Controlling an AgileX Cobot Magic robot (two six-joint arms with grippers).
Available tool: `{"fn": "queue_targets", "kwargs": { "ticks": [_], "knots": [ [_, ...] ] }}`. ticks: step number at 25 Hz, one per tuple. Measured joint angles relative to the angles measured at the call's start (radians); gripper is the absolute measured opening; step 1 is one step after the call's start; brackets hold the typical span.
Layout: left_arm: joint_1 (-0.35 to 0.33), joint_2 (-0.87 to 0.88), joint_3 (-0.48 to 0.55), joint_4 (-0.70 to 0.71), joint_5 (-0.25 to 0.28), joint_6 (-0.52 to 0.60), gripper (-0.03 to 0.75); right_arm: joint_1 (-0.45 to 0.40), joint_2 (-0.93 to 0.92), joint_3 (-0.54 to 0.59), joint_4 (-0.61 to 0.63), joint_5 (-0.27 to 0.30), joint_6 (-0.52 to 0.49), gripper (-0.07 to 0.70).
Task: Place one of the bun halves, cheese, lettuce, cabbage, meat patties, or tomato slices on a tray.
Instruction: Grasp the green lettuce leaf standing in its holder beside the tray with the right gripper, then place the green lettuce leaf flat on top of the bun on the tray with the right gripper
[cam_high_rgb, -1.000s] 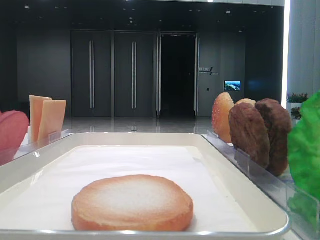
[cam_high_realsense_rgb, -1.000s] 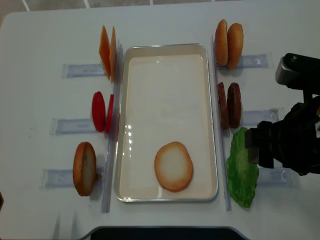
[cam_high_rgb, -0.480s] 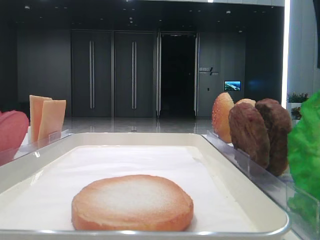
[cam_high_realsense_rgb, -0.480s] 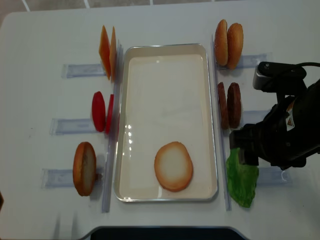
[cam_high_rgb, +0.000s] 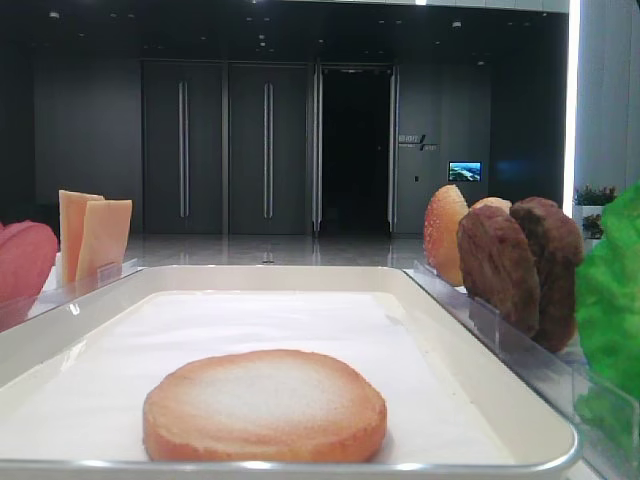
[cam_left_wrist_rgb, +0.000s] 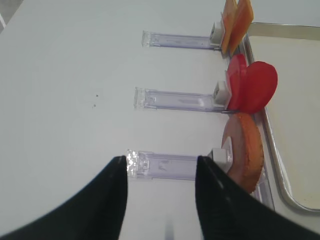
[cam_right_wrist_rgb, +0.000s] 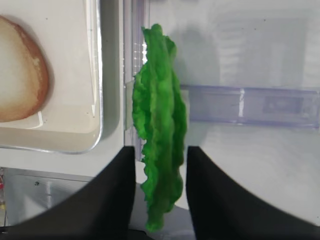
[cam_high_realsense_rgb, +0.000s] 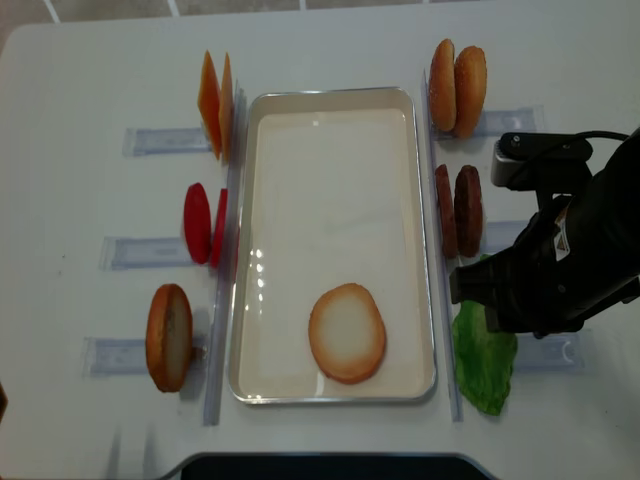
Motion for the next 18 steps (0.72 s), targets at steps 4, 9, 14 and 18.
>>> {"fn": "queue_targets", "kwargs": {
  "ticks": [4, 9, 14, 18],
  "knots": [
    [0.0, 0.0, 0.0, 0.0, 0.0, 0.0, 0.345, 0.0, 0.0, 0.0, 0.0, -0.001, -0.005, 0.162],
    [0.0, 0.0, 0.0, 0.0, 0.0, 0.0, 0.345, 0.0, 0.0, 0.0, 0.005, 0.002, -0.036, 0.051],
    [0.0, 0.0, 0.0, 0.0, 0.0, 0.0, 0.345, 0.0, -0.043, 0.0, 0.054, 0.001, -0.077, 0.051],
    [0.0, 0.0, 0.0, 0.0, 0.0, 0.0, 0.345, 0.0, -0.108, -0.013, 0.109, -0.024, -0.1, 0.051]
  ]
}}
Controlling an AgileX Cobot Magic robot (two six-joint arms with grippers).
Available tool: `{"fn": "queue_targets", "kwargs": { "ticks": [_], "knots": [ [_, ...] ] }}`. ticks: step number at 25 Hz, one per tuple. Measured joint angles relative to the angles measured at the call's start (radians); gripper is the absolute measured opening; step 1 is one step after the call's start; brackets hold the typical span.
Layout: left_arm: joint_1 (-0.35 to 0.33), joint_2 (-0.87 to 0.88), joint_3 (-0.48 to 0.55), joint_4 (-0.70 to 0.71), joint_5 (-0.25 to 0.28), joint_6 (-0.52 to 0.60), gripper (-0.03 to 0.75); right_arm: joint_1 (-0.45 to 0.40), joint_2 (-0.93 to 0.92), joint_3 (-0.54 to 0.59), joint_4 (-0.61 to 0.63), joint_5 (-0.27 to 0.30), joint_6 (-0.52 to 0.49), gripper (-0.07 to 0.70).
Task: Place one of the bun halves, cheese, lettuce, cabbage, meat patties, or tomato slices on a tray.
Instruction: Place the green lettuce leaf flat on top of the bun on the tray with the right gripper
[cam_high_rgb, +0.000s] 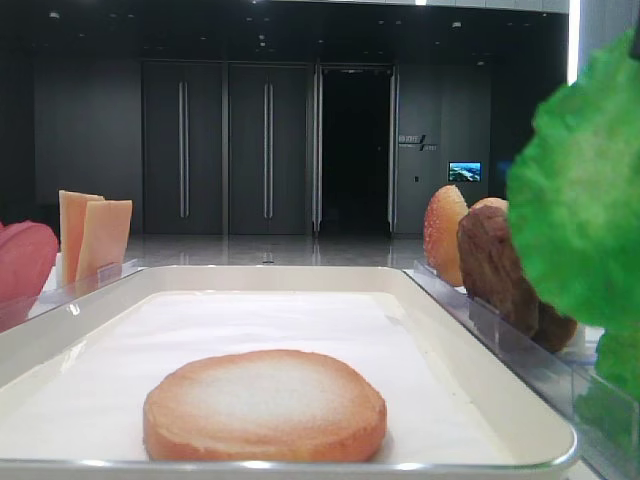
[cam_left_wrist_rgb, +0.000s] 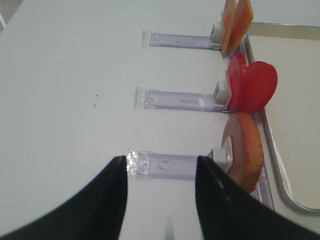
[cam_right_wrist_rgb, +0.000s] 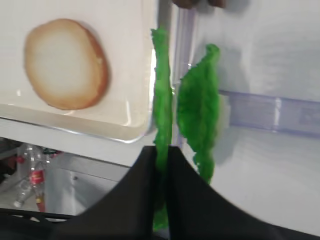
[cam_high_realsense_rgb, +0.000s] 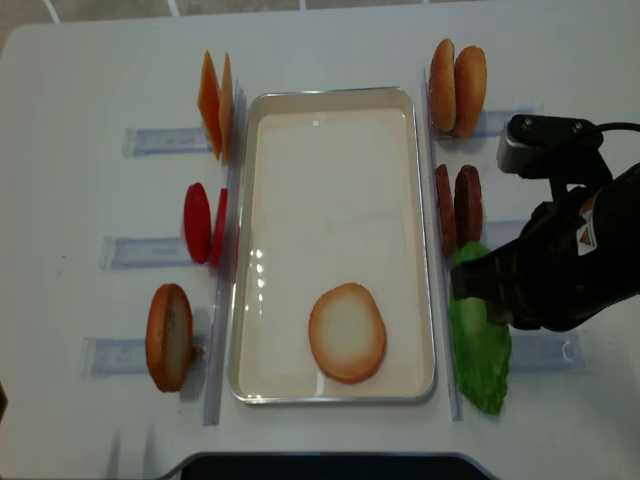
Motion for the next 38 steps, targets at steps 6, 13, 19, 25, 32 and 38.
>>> {"fn": "queue_targets", "kwargs": {
  "ticks": [6, 13, 19, 25, 32, 38],
  "knots": [
    [0.0, 0.0, 0.0, 0.0, 0.0, 0.0, 0.345, 0.0, -0.033, -0.061, 0.194, -0.073, -0.164, 0.051],
    [0.0, 0.0, 0.0, 0.0, 0.0, 0.0, 0.345, 0.0, 0.034, -0.066, 0.542, -0.193, -0.51, 0.051],
    [0.0, 0.0, 0.0, 0.0, 0.0, 0.0, 0.345, 0.0, 0.173, -0.066, 0.77, -0.211, -0.762, 0.051],
    [0.0, 0.0, 0.0, 0.0, 0.0, 0.0, 0.345, 0.0, 0.298, -0.066, 0.88, -0.235, -0.916, 0.051],
    [0.0, 0.0, 0.0, 0.0, 0.0, 0.0, 0.345, 0.0, 0.42, -0.066, 0.901, -0.237, -0.998, 0.051],
    [0.0, 0.0, 0.0, 0.0, 0.0, 0.0, 0.345, -0.012, 0.5, -0.066, 0.916, -0.24, -1.049, 0.051]
  ]
}}
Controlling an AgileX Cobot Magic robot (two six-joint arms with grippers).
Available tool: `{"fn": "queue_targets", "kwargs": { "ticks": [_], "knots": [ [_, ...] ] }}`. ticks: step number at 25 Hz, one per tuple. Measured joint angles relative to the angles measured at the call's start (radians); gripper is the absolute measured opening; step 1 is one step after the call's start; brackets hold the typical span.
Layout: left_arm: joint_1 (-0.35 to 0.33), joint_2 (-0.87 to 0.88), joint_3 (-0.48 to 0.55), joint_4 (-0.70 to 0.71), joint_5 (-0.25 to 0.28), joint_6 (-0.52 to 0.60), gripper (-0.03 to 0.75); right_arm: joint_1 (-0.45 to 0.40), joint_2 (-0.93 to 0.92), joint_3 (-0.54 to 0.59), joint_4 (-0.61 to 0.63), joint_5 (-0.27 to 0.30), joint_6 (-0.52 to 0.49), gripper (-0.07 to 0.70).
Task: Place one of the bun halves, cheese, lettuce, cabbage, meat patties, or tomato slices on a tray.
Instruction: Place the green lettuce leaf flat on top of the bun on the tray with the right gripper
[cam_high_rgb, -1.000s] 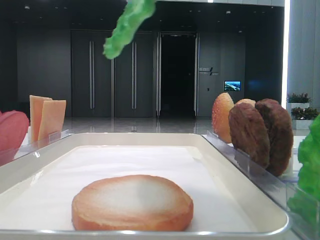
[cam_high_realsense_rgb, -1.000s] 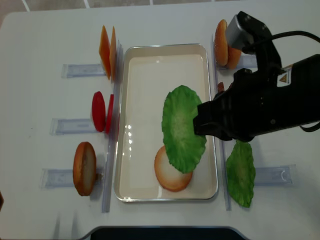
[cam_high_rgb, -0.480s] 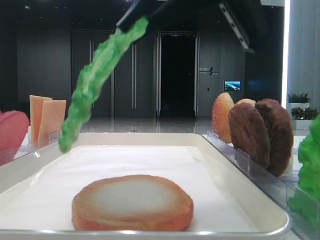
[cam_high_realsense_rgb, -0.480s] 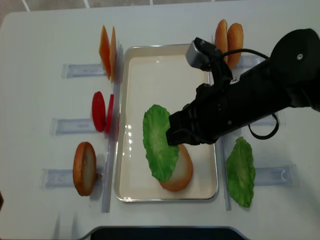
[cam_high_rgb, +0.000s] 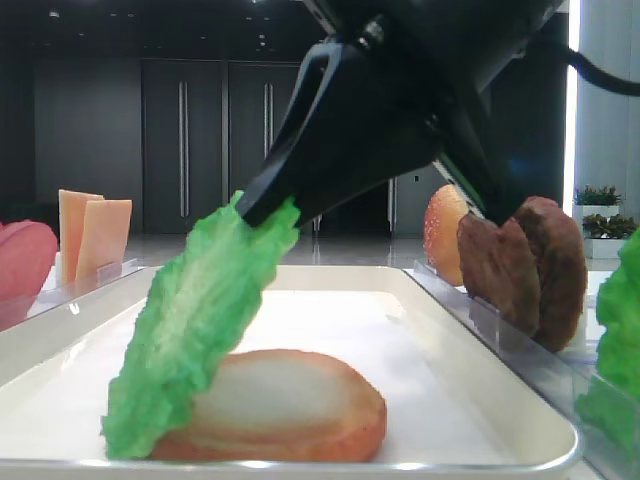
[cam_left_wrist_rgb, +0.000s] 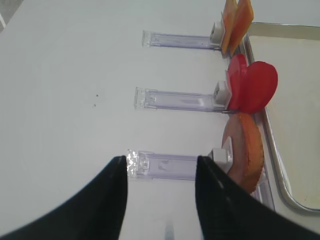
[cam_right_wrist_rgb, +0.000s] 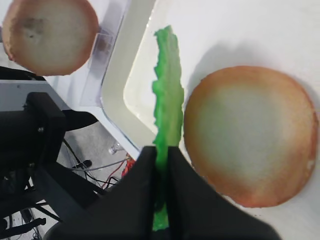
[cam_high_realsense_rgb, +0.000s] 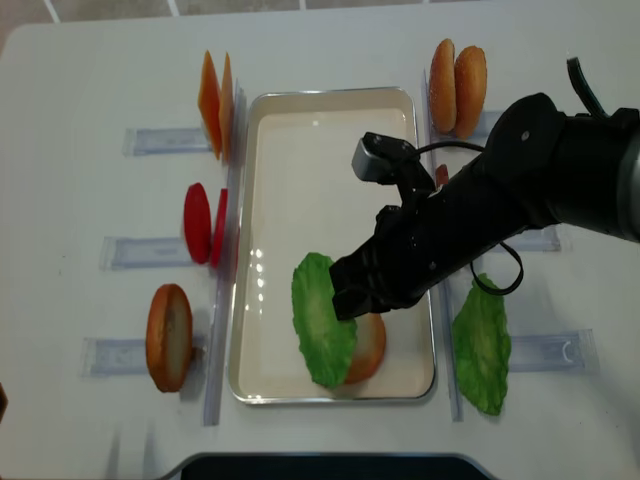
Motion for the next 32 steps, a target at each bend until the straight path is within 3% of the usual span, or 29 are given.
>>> {"fn": "queue_targets", "kwargs": {
  "ticks": [15, 20, 22, 28, 32],
  "knots": [
    [0.0, 0.0, 0.0, 0.0, 0.0, 0.0, 0.345, -0.033, 0.007, 0.0, -0.056, -0.002, -0.011, 0.051],
    [0.0, 0.0, 0.0, 0.0, 0.0, 0.0, 0.345, -0.033, 0.007, 0.0, -0.114, -0.006, 0.028, 0.067],
    [0.0, 0.0, 0.0, 0.0, 0.0, 0.0, 0.345, -0.033, 0.007, 0.0, -0.137, -0.012, 0.049, 0.12],
    [0.0, 0.0, 0.0, 0.0, 0.0, 0.0, 0.345, -0.033, 0.007, 0.0, -0.154, -0.016, 0.063, 0.414],
    [0.0, 0.0, 0.0, 0.0, 0.0, 0.0, 0.345, -0.033, 0.003, 0.0, -0.184, -0.018, 0.064, 0.481]
  ]
}}
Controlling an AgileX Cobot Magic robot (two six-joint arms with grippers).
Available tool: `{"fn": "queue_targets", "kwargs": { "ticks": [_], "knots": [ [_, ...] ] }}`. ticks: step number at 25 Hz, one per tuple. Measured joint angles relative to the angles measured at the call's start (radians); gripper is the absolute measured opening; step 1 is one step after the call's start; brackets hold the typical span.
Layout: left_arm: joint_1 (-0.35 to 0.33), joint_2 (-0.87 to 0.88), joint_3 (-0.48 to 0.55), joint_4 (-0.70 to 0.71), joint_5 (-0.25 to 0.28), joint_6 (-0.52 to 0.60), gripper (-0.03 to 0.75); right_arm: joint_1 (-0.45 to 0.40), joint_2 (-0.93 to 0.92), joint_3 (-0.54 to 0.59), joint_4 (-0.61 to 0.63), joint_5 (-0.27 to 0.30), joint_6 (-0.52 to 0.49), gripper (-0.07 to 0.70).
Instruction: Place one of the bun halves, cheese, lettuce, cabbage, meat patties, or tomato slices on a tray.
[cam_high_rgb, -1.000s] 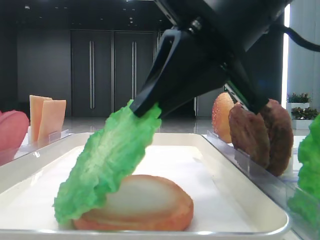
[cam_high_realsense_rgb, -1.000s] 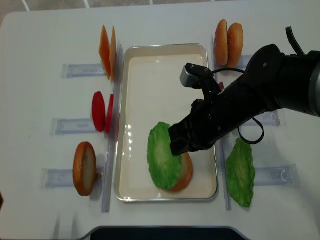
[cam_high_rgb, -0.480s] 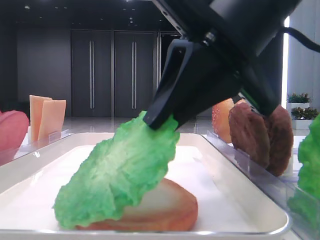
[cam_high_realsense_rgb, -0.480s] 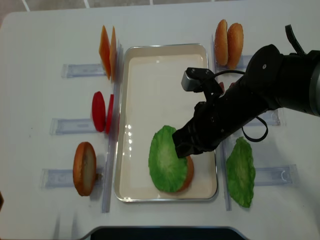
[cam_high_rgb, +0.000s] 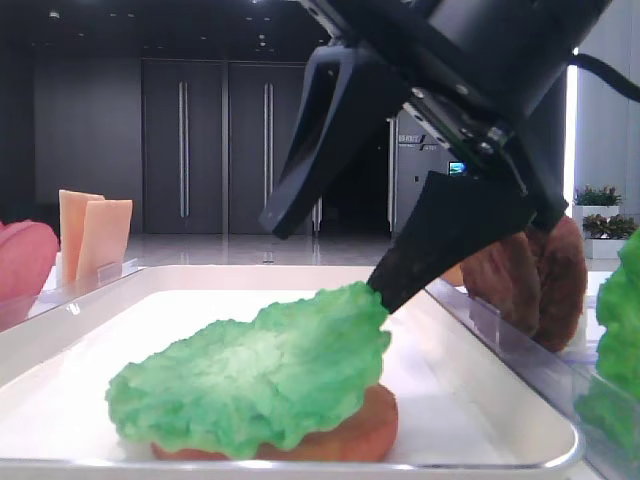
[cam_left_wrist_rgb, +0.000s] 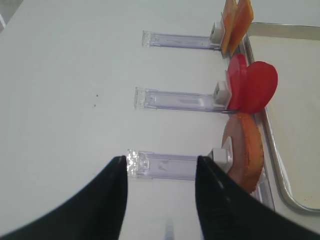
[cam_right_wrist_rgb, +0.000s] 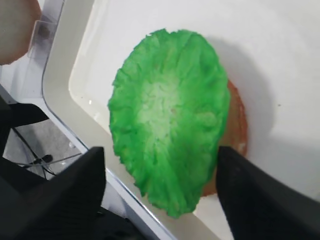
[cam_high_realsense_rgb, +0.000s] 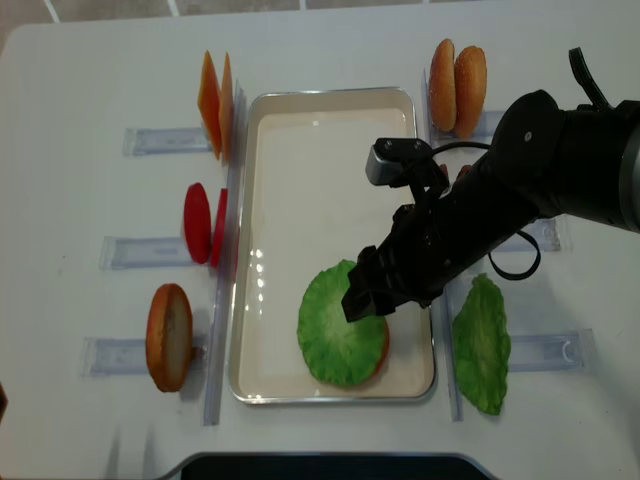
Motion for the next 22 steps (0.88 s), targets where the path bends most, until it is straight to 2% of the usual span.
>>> {"fn": "queue_targets", "kwargs": {
  "ticks": [10, 15, 18, 22],
  "knots": [
    [0.0, 0.0, 0.0, 0.0, 0.0, 0.0, 0.345, -0.005, -0.168, 0.0, -0.148, -0.015, 0.086, 0.493],
    [0.0, 0.0, 0.0, 0.0, 0.0, 0.0, 0.345, -0.027, -0.289, 0.0, -0.29, -0.011, 0.192, 0.493],
    [0.0, 0.0, 0.0, 0.0, 0.0, 0.0, 0.345, -0.062, -0.349, 0.0, -0.426, 0.021, 0.293, 0.493],
    [0.0, 0.0, 0.0, 0.0, 0.0, 0.0, 0.345, -0.14, -0.414, 0.0, -0.592, 0.109, 0.423, 0.493]
  ]
}}
